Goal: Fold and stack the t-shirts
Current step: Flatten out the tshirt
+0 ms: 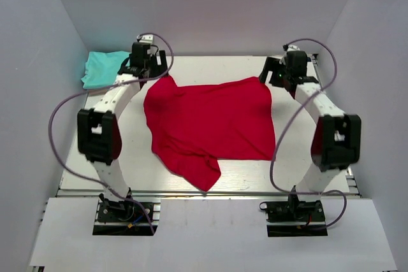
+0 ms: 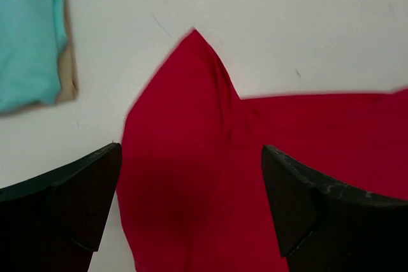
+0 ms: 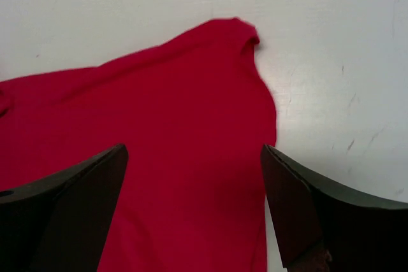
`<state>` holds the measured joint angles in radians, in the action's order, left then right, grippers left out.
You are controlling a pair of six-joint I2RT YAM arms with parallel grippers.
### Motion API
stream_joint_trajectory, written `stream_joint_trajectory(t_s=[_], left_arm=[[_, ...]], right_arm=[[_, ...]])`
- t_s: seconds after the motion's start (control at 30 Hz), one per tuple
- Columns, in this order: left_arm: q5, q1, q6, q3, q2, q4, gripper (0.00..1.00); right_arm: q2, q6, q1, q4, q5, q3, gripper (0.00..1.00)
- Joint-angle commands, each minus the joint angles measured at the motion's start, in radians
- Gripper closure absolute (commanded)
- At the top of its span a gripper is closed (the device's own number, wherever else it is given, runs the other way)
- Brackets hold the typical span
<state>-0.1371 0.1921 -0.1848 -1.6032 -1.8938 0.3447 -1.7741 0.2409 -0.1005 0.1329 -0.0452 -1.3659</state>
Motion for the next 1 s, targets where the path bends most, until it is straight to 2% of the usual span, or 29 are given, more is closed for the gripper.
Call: stream_joint_trajectory(t_s=[0.0, 0.03, 0.1, 0.2, 0.3, 0.43, 0.57, 0.7, 0.83, 0.87, 0.93, 0.97], left_arm=[[0.171, 0.021, -0.012, 0.167, 0.202, -0.021, 0.00], [0.191, 0.021, -0.021, 0.284, 0.232, -0.041, 0.00], [0.235, 0.021, -0.031, 0.372, 0.310, -0.062, 0.00], [0.362, 0.032, -0.042, 0.530, 0.346, -0.145, 0.00], [0.451, 0.041, -0.068, 0.559, 0.335, -0.190, 0.00], [0.393, 0.050, -0.077, 0.525, 0.231, -0.126, 0.00], [0.352, 0.050, -0.077, 0.496, 0.136, -0.134, 0.00], [0.337, 0.027, -0.067, 0.375, -0.002, -0.104, 0.00], [0.291, 0.027, -0.045, 0.163, -0.207, -0.012, 0.00], [0.281, 0.018, -0.045, 0.066, -0.247, 0.003, 0.00], [0.269, 0.018, -0.035, -0.035, -0.356, 0.023, 0.00], [0.269, 0.007, -0.035, -0.148, -0.387, 0.023, 0.00]], right_arm=[[0.126, 0.095, -0.001, -0.019, -0.057, 0.137, 0.10], [0.163, 0.101, -0.001, -0.022, -0.089, 0.196, 0.10], [0.208, 0.138, -0.008, -0.026, -0.148, 0.308, 0.10], [0.263, 0.178, -0.025, -0.067, -0.206, 0.436, 0.10], [0.237, 0.192, -0.039, -0.070, -0.212, 0.481, 0.10], [0.153, 0.181, -0.059, -0.024, -0.206, 0.450, 0.12], [0.053, 0.181, -0.061, 0.000, -0.182, 0.390, 0.12], [-0.097, 0.173, -0.057, 0.039, -0.125, 0.300, 0.12], [-0.240, 0.169, -0.059, 0.099, -0.105, 0.084, 0.12], [-0.257, 0.164, -0.054, 0.108, -0.087, 0.024, 0.12], [-0.324, 0.138, -0.054, 0.129, -0.076, -0.065, 0.12], [-0.349, 0.132, -0.054, 0.140, -0.055, -0.134, 0.12]])
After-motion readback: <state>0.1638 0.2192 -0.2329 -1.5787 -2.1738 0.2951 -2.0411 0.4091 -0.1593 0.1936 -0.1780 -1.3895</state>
